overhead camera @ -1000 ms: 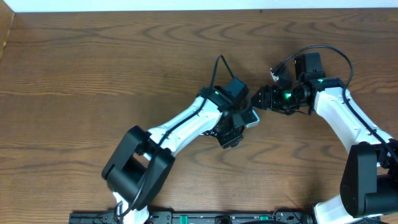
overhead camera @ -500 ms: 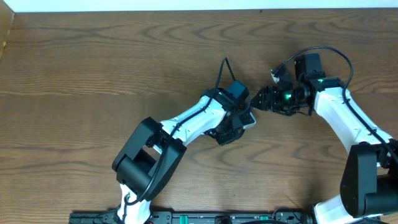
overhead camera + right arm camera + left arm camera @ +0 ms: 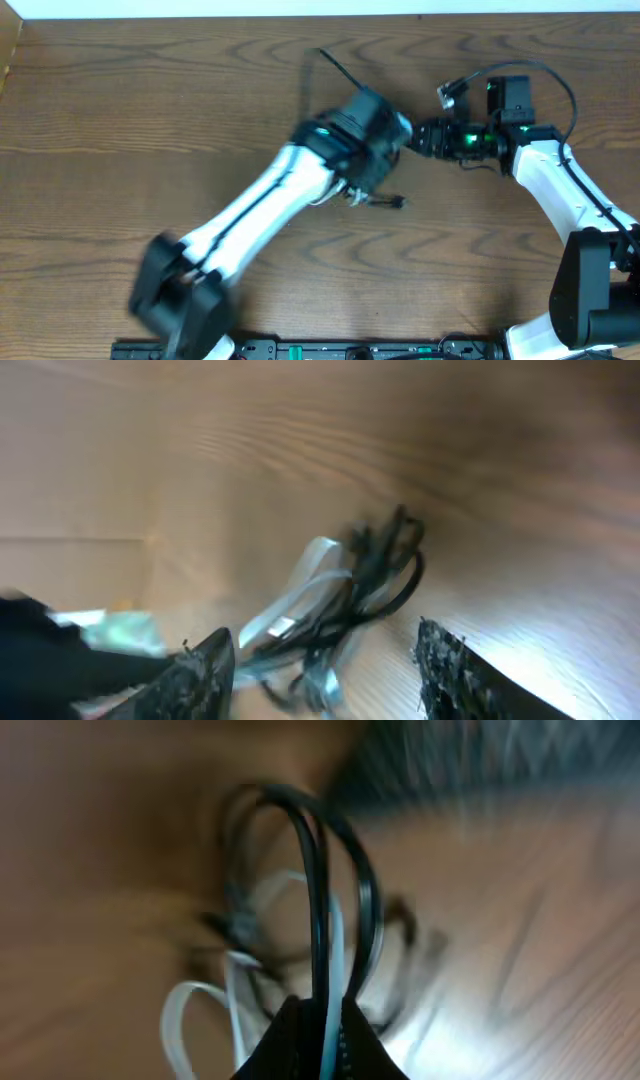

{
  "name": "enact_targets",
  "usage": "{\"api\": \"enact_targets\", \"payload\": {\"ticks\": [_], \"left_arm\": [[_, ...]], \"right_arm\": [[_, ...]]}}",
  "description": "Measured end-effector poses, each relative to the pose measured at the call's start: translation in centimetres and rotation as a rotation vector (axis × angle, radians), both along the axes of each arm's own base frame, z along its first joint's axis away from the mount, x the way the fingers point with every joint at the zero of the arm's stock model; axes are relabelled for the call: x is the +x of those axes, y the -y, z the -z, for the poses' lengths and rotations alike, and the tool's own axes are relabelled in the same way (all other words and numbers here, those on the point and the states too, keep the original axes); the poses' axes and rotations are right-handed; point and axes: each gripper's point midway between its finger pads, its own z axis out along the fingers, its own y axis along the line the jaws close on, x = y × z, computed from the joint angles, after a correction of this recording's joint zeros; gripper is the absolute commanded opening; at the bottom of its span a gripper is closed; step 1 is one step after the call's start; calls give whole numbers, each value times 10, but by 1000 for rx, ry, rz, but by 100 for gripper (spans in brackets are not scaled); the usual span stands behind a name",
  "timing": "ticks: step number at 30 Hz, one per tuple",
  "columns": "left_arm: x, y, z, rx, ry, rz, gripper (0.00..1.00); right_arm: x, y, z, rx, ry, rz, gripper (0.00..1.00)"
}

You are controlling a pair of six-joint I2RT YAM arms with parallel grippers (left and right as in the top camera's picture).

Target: Untangle cables

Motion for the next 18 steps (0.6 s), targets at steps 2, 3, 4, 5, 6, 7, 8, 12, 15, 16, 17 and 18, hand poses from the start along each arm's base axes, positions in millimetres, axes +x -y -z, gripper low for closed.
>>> {"api": "enact_targets", "payload": {"ticks": [2,3,4,5,6,7,8,12,15,16,17,18], "left_arm": [[15,-11,-44,-101,66,-110,8],[20,-19,-63,-145,93,-160,7],[24,-28,-82,-189,117,-215,7],[27,-38,-102,-237,140,-272,7],[30,-46,-118,-284,157,-319,7],[30,-49,-127,-314,165,-336,7],[30,-51,-137,-350,172,-350,7],[29,-56,-161,-463,162,-381,8],[28,-55,-165,-504,131,-406,7],[28,-55,-165,-514,119,-418,8],[28,-55,-166,-526,105,-432,7],[28,-55,-166,-538,95,-445,8]], "right_arm": [[-1,-4,-15,42,34,-20,57],[-2,-6,-23,57,52,-28,57],[-4,-7,-31,68,71,-35,58],[-6,-7,-40,76,89,-39,59],[-8,-8,-50,81,114,-42,59],[-9,-8,-56,82,129,-42,59],[-11,-8,-61,84,142,-43,59],[-12,-12,-71,96,159,-42,58],[-13,-17,-72,104,150,-47,57],[-14,-19,-73,106,151,-52,57],[-15,-22,-73,109,147,-54,56],[-15,-24,-74,113,145,-58,56]]}}
